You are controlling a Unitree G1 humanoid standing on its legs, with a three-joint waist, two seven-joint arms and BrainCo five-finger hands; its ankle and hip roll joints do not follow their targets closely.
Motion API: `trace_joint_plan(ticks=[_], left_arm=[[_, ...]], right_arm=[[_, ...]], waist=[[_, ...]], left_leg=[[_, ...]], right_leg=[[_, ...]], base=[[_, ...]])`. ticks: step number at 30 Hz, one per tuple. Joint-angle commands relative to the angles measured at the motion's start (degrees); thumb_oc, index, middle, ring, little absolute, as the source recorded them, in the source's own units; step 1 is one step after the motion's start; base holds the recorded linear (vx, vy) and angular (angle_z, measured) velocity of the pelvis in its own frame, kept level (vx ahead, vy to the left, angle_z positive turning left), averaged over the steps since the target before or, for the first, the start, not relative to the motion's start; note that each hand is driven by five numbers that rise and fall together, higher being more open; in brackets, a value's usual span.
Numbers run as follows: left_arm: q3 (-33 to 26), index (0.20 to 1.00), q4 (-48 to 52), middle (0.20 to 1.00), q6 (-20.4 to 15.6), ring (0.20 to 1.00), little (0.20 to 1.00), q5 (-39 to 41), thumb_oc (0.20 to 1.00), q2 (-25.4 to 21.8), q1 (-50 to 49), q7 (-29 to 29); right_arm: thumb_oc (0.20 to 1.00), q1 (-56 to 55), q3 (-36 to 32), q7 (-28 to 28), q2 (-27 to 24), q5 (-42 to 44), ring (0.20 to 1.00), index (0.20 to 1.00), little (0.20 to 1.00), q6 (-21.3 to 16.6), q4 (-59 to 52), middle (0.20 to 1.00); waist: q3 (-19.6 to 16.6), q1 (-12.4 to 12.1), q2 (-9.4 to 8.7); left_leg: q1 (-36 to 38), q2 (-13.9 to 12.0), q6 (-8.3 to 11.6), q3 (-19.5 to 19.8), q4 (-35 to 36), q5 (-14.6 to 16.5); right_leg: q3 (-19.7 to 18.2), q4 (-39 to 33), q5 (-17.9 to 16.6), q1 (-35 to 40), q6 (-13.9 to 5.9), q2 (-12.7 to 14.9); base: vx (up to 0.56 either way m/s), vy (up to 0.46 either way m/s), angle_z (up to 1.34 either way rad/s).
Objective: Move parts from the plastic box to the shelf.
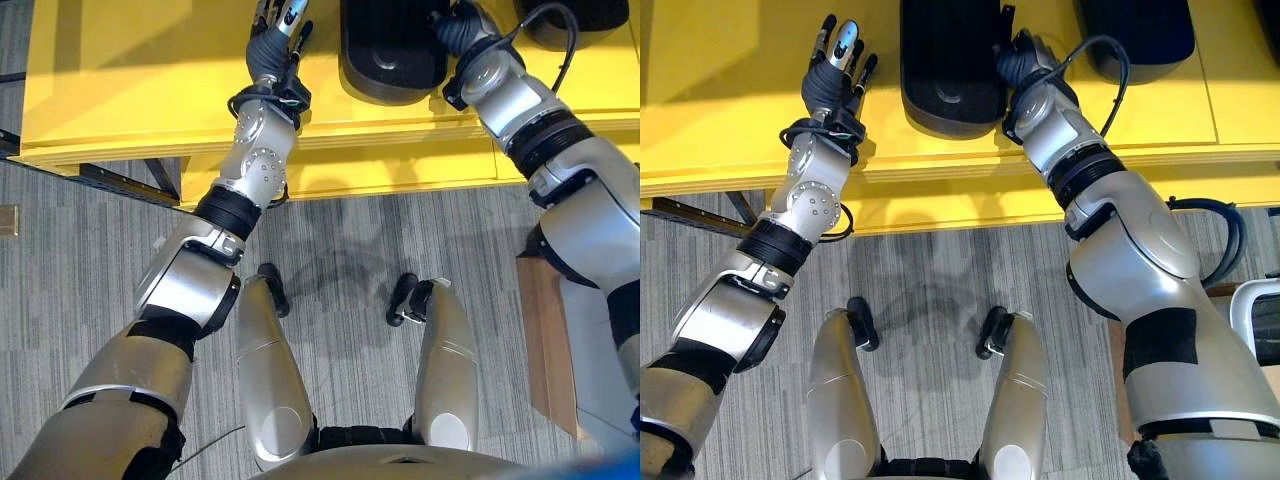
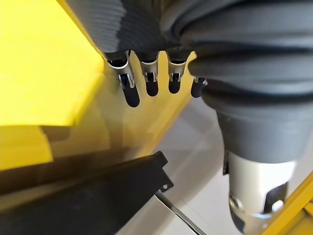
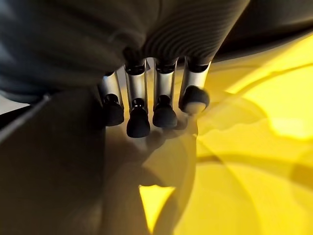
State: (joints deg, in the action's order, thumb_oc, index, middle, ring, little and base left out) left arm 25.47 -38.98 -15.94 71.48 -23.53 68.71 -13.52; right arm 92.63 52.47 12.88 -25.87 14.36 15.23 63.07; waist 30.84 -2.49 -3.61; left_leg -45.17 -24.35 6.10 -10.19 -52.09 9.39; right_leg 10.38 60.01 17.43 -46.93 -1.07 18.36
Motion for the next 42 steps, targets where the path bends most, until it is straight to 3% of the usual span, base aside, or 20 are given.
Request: trace_joint_plan(ticks=[1, 32, 33, 34, 42], left_arm=[[2.3, 1.000, -1.8, 1.000, -1.7, 1.000, 1.000, 1.9, 1.000, -0.4, 6.8, 1.9], [5.9, 1.000, -9.7, 1.000, 2.9, 1.000, 1.000, 12.7, 1.000, -3.5, 16.9, 0.4], [6.0, 1.000, -9.8, 1.000, 2.9, 1.000, 1.000, 12.9, 1.000, -3.5, 17.1, 0.7], [6.1, 1.000, -10.0, 1.000, 2.9, 1.000, 1.000, 13.3, 1.000, -3.7, 17.3, 0.7], [6.3, 1.000, -10.4, 1.000, 2.5, 1.000, 1.000, 13.7, 1.000, -3.5, 17.6, 1.2]], right_arm=[[0.200, 6.6, 1.6, 0.6, -0.6, -0.7, 0.200, 0.200, 0.200, -2.1, 3.5, 0.200], [0.206, 12.9, 6.3, 3.7, 1.6, -2.0, 0.206, 0.206, 0.206, -1.9, 4.0, 0.206], [0.495, 13.0, 6.3, 4.1, 1.7, -1.7, 0.495, 0.495, 0.495, -1.6, 4.1, 0.495], [1.000, 13.1, 6.3, 4.4, 1.7, -1.6, 1.000, 1.000, 1.000, -1.5, 4.1, 1.000], [1.000, 12.5, 5.6, 5.5, 2.4, 1.1, 1.000, 1.000, 1.000, -0.2, 4.5, 1.000]], waist=[[-2.2, -0.3, 1.75], [-3.4, 0.2, 2.44], [-3.4, 0.2, 2.43], [-3.3, 0.2, 2.45], [-3.4, 0.3, 2.58]], left_leg=[[2.1, 0.4, -1.04, -0.2, -4.1, 8.2], [1.7, -0.8, -0.65, 0.5, -3.4, 6.8], [1.6, -0.8, -0.60, 0.5, -3.4, 6.8], [1.4, -0.8, -0.61, 0.5, -3.4, 6.7], [1.5, -0.9, -0.55, 0.4, -3.1, 6.5]], right_leg=[[-0.1, -2.7, -0.3, 2.2, -1.56, -3.5], [-0.1, -0.9, 1.5, 2.0, -0.28, -3.3], [-0.1, -0.8, 1.6, 1.9, -0.26, -3.3], [0.0, -0.8, 1.6, 1.8, -0.16, -3.3], [0.0, -1.0, 1.6, 1.8, -0.04, -3.3]], base=[[0.05, 0.013, -0.04], [0.05, 0.012, 0.01], [0.00, 0.000, 0.00], [0.00, 0.000, 0.00], [0.00, 0.000, 0.00]])
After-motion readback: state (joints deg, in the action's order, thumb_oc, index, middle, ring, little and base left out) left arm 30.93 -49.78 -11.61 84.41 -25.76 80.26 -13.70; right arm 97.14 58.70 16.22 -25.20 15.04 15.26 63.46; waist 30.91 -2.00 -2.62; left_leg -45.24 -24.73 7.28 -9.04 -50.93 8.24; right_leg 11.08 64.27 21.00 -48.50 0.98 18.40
